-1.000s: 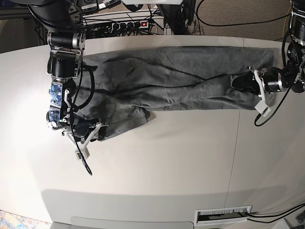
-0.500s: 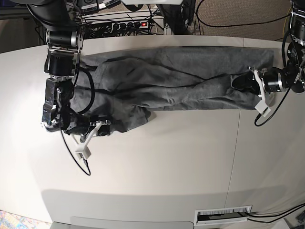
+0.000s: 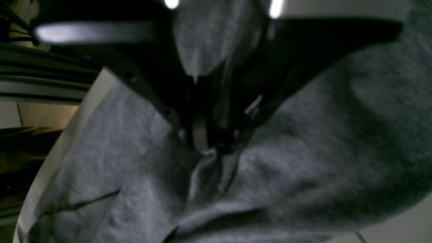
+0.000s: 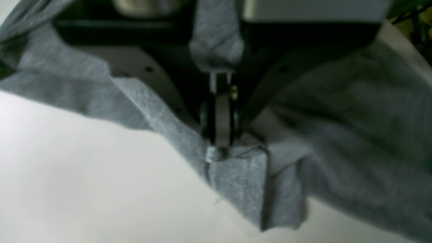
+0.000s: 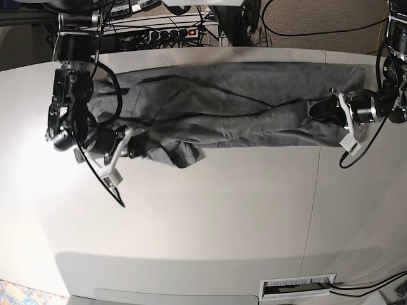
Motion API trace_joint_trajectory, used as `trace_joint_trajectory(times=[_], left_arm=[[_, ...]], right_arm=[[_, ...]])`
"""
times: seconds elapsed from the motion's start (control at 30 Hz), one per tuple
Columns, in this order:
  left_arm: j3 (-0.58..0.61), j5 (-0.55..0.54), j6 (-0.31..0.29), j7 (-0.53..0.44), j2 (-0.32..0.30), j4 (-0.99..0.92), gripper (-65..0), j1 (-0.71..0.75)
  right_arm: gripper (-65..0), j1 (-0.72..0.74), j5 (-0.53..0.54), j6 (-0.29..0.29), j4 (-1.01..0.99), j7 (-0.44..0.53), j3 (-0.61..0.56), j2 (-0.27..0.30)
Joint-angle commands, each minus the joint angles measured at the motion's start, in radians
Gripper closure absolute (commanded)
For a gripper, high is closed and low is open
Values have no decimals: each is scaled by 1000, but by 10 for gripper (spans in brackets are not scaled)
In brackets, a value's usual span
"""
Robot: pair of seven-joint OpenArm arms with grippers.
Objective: Fold the T-shirt properly
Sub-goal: 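Fold the collar end over with the right gripper toward the shirt's middle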
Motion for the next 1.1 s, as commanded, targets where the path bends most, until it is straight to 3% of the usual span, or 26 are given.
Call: trace_joint_trajectory(times=[0.0, 0.2, 0.4, 0.57, 0.77, 0.9, 1.07], left_arm=[[3, 79, 17, 54, -14, -5, -99, 3], [3, 79, 17, 53, -14, -5, -99, 3], [3, 79, 17, 53, -14, -5, -99, 3], [3, 79, 17, 30, -14, -5, -99, 3], [3, 79, 17, 27, -14, -5, -99, 3], [3, 79, 17, 27, -14, -5, -99, 3], [3, 80, 17, 27, -14, -5, -99, 3]], right_arm=[[0, -17, 18, 6, 43, 18, 5, 11], [0, -211, 9, 7, 197, 33, 25, 11], [0, -347, -5, 7, 282, 60, 158, 12], [0, -379, -40, 7, 283, 104, 242, 12], [0, -378, -76, 7, 283, 103, 253, 12], [-209, -379, 17, 7, 284, 96, 253, 11], [-222, -375, 171, 68, 286, 105, 253, 2]])
